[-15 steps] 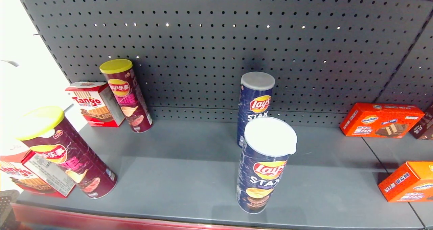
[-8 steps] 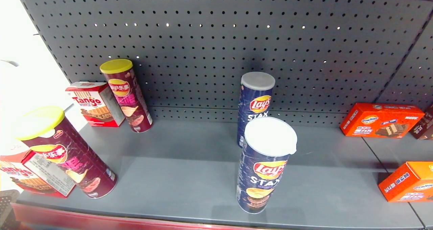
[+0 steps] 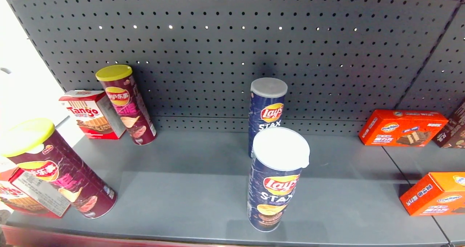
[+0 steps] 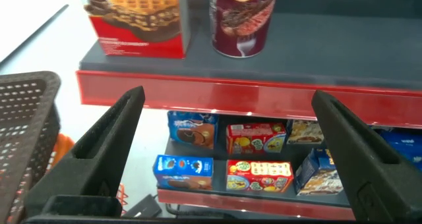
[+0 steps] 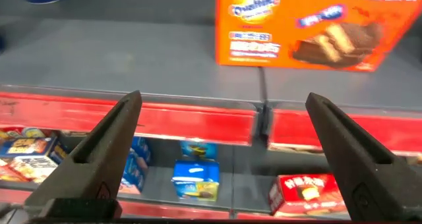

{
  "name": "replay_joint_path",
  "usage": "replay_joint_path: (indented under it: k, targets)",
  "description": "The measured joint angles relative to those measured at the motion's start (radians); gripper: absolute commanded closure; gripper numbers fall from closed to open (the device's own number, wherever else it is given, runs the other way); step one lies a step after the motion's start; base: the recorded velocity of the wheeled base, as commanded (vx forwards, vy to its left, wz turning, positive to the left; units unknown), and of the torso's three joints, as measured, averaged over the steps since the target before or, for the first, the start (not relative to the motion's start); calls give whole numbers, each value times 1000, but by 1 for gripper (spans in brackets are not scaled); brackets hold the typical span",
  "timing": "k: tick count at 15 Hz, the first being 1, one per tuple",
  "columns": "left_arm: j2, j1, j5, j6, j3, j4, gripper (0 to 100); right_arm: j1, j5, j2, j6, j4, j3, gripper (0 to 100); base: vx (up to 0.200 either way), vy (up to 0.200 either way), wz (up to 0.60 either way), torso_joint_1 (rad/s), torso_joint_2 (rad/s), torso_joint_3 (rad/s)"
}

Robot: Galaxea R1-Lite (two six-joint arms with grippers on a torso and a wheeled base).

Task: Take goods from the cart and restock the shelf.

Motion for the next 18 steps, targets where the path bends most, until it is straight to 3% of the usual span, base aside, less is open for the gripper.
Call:
replay_joint_path:
  k: [18]
  targets:
    - [0,0,-1,0,0,-1,0,0,0,0,1,1,0,0,0,0,-33,0,0,0]
